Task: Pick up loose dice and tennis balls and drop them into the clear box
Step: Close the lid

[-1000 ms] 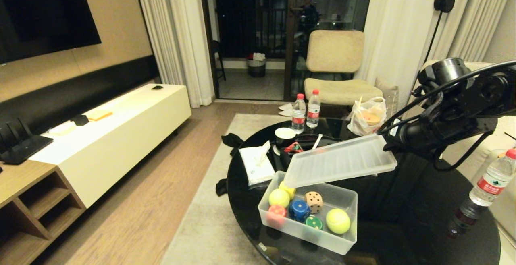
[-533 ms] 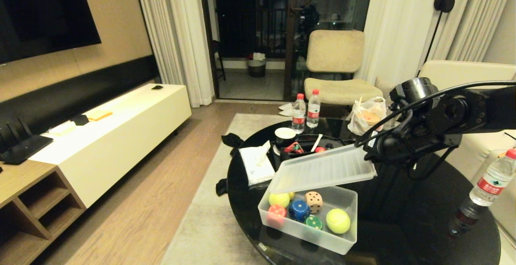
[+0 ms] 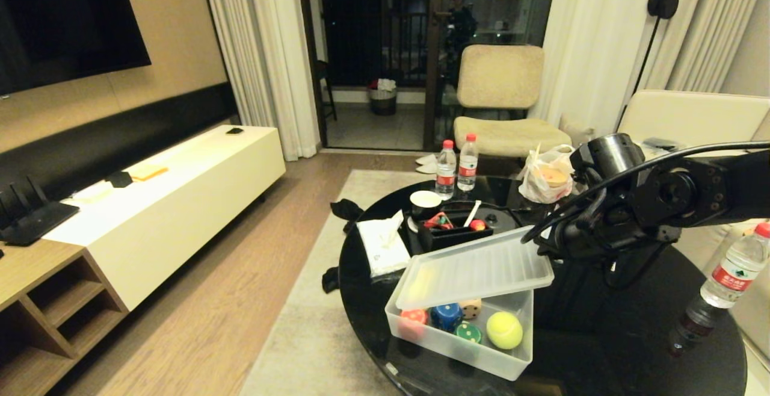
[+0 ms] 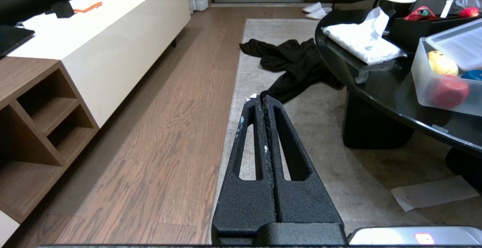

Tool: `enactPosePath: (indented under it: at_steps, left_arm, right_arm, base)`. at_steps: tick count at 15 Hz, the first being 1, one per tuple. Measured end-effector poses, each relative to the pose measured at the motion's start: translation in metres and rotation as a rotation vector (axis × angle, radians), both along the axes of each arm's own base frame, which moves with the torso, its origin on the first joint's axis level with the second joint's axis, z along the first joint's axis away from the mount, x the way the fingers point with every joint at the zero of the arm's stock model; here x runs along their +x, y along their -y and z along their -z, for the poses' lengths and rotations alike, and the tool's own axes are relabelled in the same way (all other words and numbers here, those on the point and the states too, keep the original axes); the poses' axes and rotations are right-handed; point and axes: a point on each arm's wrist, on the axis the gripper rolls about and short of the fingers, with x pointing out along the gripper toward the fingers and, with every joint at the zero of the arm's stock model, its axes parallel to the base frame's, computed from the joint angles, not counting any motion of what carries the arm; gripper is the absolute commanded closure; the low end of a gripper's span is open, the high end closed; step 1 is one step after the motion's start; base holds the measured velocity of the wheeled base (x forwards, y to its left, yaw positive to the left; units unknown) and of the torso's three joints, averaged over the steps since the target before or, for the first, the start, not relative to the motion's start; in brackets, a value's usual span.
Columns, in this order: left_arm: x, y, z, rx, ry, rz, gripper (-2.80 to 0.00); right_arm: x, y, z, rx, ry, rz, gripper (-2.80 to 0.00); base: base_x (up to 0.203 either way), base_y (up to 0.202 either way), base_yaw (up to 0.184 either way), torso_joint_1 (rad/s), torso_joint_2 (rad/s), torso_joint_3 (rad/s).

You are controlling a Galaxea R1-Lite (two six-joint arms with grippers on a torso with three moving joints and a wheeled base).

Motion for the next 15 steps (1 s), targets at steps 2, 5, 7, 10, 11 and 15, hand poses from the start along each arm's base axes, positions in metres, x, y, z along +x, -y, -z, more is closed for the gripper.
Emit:
enactPosePath:
  at_steps: [2,5,7,10,11,15]
  left_arm:
    - [0.0,0.0,0.0,0.0,0.0,0.0,0.0]
    - [0.0,0.0,0.0,0.0,0.0,0.0,0.0]
    - [0.0,0.0,0.0,-0.001,0.0,-0.001,0.0]
    - [0.0,0.0,0.0,0.0,0.0,0.0,0.0]
    - [0.0,0.0,0.0,0.0,0.0,0.0,0.0]
    - [0.0,0.0,0.0,0.0,0.0,0.0,0.0]
  right_arm:
    - [-0.003,-0.001,0.002,-0.008,0.035,0.011,0.0]
    - [-0.006,-0.001,0.01,-0.007,0.064,0.012,0.0]
    - [-0.01,-0.002,0.016,-0.003,0.06,0.014,0.0]
    - [-0.014,-0.006,0.022,0.012,0.035,0.019,0.0]
    - [-0.015,-0.008,0.023,0.013,0.029,0.015,0.0]
    - [-0.014,-0.01,0.028,0.017,0.054,0.01,0.0]
  base:
    - [0.0,0.0,0.0,0.0,0.0,0.0]
    - [0.0,0.0,0.0,0.0,0.0,0.0]
    - [0.0,0.0,0.0,0.0,0.0,0.0]
    - [0.0,0.0,0.0,0.0,0.0,0.0]
    - [0.0,0.0,0.0,0.0,0.0,0.0]
    - [0.0,0.0,0.0,0.0,0.0,0.0]
